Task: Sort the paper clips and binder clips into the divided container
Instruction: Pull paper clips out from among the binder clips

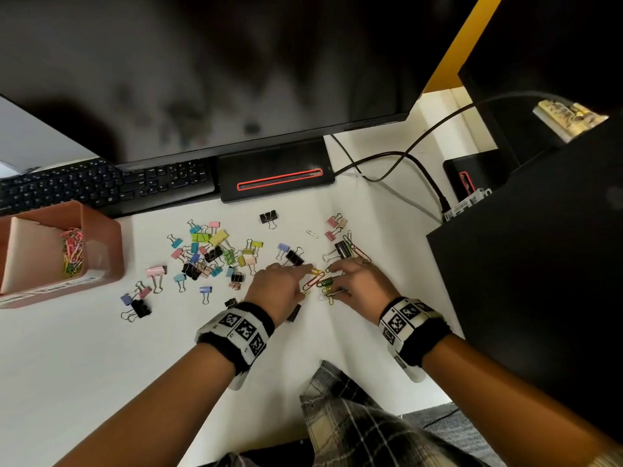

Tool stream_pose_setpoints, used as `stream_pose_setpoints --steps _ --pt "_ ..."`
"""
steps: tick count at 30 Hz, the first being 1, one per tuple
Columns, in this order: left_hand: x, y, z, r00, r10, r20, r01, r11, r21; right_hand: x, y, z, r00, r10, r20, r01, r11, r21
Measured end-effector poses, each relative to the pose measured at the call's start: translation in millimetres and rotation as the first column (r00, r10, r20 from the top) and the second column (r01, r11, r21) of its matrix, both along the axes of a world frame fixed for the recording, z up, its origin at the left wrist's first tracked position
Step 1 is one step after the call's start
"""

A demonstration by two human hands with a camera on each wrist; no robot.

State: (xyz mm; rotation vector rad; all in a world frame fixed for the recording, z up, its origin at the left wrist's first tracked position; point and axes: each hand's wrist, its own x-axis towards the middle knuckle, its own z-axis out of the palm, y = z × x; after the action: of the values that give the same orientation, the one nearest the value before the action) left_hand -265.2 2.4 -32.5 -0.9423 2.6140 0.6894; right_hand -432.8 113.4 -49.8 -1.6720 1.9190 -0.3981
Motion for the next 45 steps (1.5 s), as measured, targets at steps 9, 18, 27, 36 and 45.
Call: stream_pose_setpoints --steps 9,18,27,36,45 --pt "-17.8 -8.7 -10.9 0.996 0.076 -0.04 -0.081 0.985 -0.15 3.6 -14.9 7.5 0.998 0.009 -0.063 -0.011 0.999 -0.031" --pt "-18.5 -17.7 -13.0 0.998 -0.058 0.018 0.06 0.97 -0.236 -3.5 -16.2 5.6 0.999 -0.02 -0.028 0.018 0.997 -0.074" --pt "-3.5 -20.0 -12.7 0.993 -0.097 -0.063 0.079 0.966 -0.245 -3.9 -17.3 7.1 0.991 -0.115 0.073 0.121 0.989 -0.082" --pt "23.4 -54.5 24.5 0.933 0.133 -0.334 -0.189 0.971 -0.143 -2.6 -37.0 29.6 0.963 -0.239 0.128 0.261 0.945 -0.199" --pt "159.9 -111.2 97.7 0.738 0.485 -0.469 -0.583 0.808 -0.082 92.5 -115.4 83.6 0.981 -0.049 0.188 0.109 0.94 -0.324"
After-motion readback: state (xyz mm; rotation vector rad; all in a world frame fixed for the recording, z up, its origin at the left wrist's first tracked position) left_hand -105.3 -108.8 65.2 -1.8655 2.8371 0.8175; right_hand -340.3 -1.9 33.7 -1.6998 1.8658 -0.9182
